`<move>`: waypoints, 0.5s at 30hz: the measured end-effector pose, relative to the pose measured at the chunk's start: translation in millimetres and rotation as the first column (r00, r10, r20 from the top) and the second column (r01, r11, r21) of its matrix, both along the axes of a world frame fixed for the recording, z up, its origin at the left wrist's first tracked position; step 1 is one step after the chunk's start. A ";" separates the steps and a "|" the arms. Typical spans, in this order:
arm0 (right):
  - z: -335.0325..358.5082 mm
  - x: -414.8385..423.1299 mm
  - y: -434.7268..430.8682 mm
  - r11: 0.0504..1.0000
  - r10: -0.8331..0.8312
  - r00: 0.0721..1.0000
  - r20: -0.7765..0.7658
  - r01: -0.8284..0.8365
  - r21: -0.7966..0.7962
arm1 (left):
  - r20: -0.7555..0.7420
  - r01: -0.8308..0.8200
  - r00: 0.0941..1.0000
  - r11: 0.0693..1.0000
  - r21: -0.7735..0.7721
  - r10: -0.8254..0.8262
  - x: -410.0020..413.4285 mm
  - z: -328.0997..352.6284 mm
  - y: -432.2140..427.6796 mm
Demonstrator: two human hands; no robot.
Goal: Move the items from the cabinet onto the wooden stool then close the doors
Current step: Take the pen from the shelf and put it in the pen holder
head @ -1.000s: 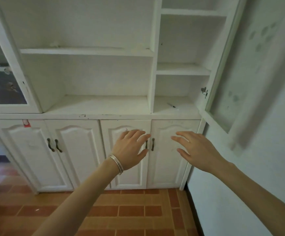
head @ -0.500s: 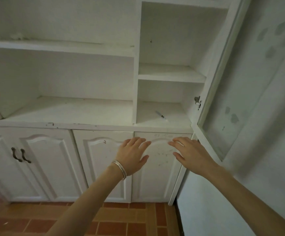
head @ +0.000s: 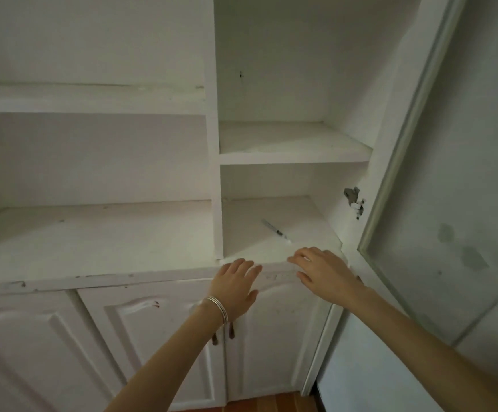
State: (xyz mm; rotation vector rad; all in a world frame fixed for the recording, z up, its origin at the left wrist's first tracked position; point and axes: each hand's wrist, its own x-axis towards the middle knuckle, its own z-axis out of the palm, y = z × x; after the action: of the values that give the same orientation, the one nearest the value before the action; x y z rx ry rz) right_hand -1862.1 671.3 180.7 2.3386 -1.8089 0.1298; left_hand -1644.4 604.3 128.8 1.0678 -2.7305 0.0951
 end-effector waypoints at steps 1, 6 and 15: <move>-4.7 -2.6 -10.7 1.000 -0.008 1.000 -0.009 0.008 0.014 | 0.035 0.015 0.999 1.000 0.004 -0.015 -3.7 -4.4 -11.8; -30.6 -17.1 -61.1 0.994 -0.098 0.995 0.024 0.097 0.049 | 0.112 0.020 0.993 1.000 0.013 -0.021 -16.0 -27.3 -65.1; -55.8 -41.1 -134.2 0.981 -0.159 0.987 -0.003 0.159 0.111 | 0.167 0.010 0.986 0.996 0.092 -0.026 -34.0 -48.5 -109.8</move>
State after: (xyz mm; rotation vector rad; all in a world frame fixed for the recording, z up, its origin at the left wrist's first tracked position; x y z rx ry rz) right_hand -1903.2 537.1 125.0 2.2540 -2.0459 0.0142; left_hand -1678.4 494.5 80.4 1.1058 -2.9204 0.0617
